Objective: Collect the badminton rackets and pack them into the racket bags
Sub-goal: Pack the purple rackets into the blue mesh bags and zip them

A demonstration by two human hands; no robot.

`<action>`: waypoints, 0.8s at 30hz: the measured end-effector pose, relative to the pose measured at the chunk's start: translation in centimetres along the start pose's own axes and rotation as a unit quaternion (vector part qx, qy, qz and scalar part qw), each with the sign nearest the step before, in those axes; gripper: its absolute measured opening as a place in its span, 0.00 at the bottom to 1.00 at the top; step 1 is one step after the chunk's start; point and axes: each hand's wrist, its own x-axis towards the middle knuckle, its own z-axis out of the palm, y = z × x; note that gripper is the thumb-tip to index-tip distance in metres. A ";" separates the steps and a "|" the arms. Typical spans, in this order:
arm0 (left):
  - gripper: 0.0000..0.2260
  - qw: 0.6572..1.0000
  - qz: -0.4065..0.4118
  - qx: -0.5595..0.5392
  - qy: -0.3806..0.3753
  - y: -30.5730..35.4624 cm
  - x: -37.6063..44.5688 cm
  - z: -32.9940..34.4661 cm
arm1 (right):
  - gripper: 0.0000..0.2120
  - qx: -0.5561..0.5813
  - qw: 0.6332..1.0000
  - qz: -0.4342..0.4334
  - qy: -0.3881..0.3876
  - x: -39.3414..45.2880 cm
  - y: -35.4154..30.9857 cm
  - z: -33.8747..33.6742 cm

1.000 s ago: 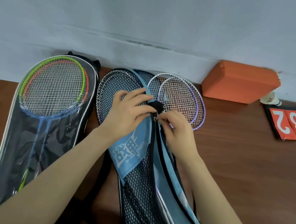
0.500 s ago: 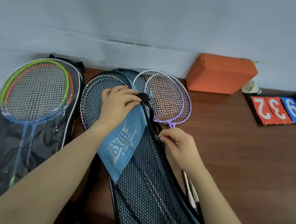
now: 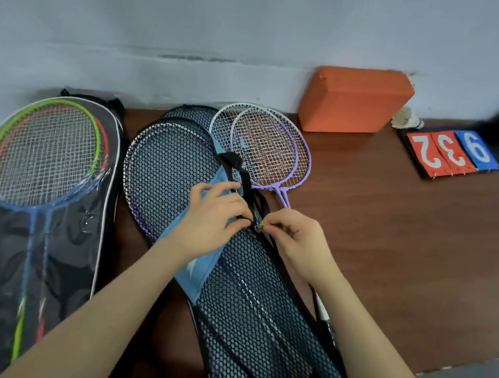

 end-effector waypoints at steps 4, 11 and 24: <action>0.05 0.998 -0.017 -0.014 0.055 -0.4 1.1 0.6 | 0.06 -0.036 0.999 0.006 0.029 -0.1 0.8 -0.8; 0.08 0.984 -0.137 -0.027 0.111 -0.4 2.6 1.7 | 0.08 0.002 0.999 0.039 -0.005 -3.2 2.6 -3.4; 0.15 0.997 -0.070 -0.041 -0.008 6.8 -3.3 4.5 | 0.07 0.016 0.996 -0.052 -0.075 -5.1 3.7 -4.9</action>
